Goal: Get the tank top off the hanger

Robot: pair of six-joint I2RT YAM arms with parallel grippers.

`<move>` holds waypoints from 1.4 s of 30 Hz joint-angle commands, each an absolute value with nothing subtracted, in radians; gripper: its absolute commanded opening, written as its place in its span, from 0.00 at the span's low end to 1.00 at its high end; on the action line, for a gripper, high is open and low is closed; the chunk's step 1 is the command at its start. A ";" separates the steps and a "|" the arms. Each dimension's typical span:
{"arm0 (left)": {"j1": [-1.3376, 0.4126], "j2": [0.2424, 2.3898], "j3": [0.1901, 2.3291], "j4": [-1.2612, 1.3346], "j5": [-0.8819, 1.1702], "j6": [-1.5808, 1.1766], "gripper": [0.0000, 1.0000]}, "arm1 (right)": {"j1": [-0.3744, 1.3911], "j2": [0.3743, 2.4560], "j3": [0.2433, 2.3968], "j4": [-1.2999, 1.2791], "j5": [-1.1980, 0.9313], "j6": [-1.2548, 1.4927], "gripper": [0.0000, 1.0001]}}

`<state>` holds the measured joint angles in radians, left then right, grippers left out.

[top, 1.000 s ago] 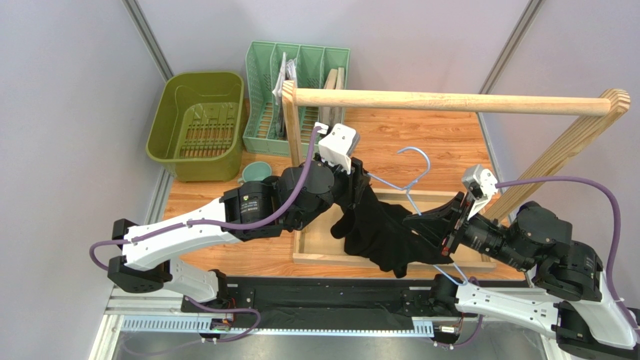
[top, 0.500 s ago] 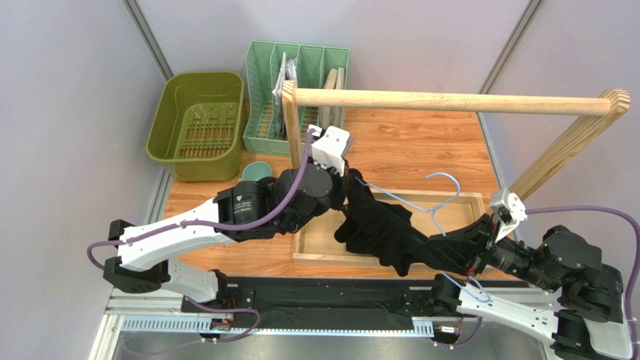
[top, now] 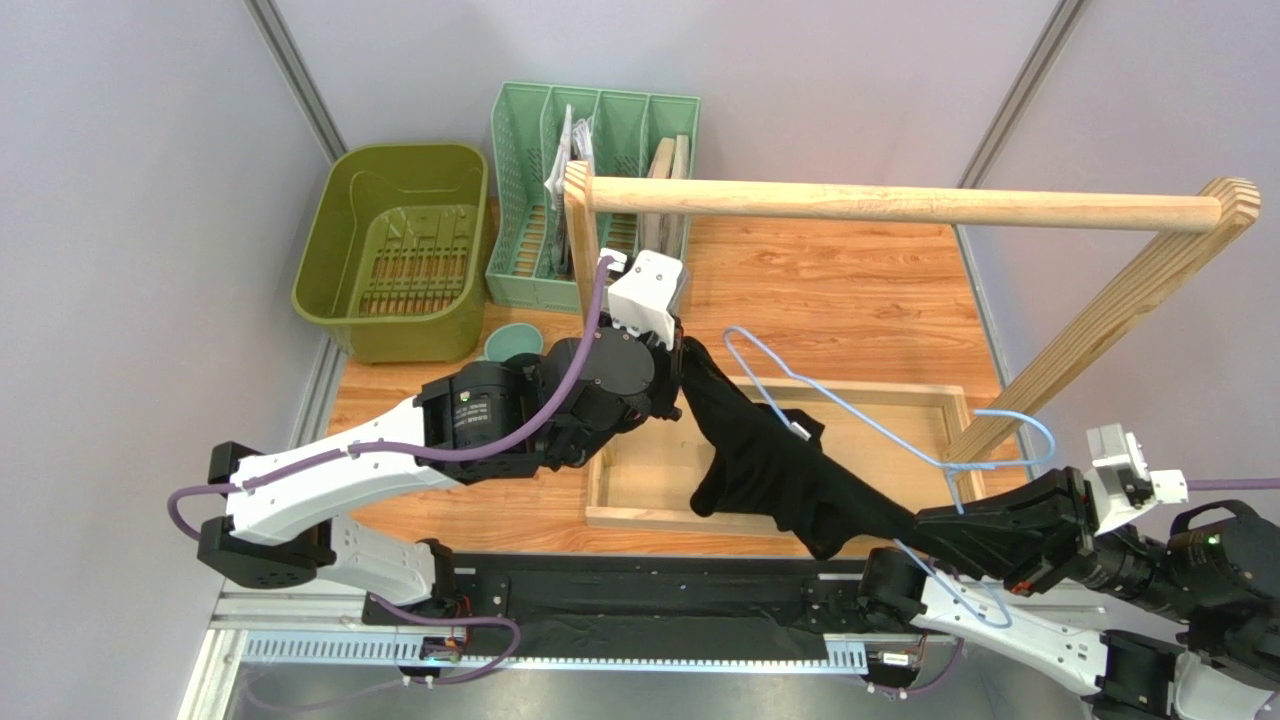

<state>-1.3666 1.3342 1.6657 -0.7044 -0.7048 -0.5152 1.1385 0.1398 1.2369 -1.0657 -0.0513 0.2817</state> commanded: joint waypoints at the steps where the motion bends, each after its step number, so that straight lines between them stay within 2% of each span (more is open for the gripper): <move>1: -1.327 1.310 1.695 -0.743 -0.770 -0.502 0.00 | 1.144 0.106 1.270 -1.046 -0.080 0.276 0.00; 9: -1.325 1.298 1.605 -0.680 -0.598 -0.499 0.00 | 1.143 0.178 1.204 -0.888 -0.002 0.313 0.00; 16: -1.325 1.267 1.464 -0.575 -0.491 -0.534 0.00 | 1.143 0.192 1.039 -0.652 0.230 0.367 0.00; 21: -1.324 1.273 1.422 -0.578 -0.466 -0.555 0.00 | 1.144 0.224 0.956 -0.595 0.346 0.417 0.00; 25: -1.324 1.278 1.398 -0.577 -0.457 -0.566 0.00 | 1.144 0.242 0.908 -0.607 0.555 0.524 0.00; 28: -1.325 1.278 1.382 -0.568 -0.445 -0.574 0.00 | 1.143 0.273 0.884 -0.603 0.627 0.586 0.00; 36: -1.324 1.292 1.332 -0.535 -0.400 -0.604 0.00 | 1.143 0.483 0.896 -0.534 0.825 0.647 0.00; 39: -1.325 1.295 1.327 -0.534 -0.382 -0.615 0.00 | 1.112 0.598 0.884 -0.430 0.879 0.591 0.00; 42: -1.325 1.287 1.322 -0.531 -0.370 -0.621 0.00 | 1.042 0.652 0.773 -0.174 0.850 0.465 0.00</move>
<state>-1.3281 1.2991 1.3251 -0.5774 -0.3988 -0.5968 1.1046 0.5938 0.8719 -0.5129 0.7803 0.5858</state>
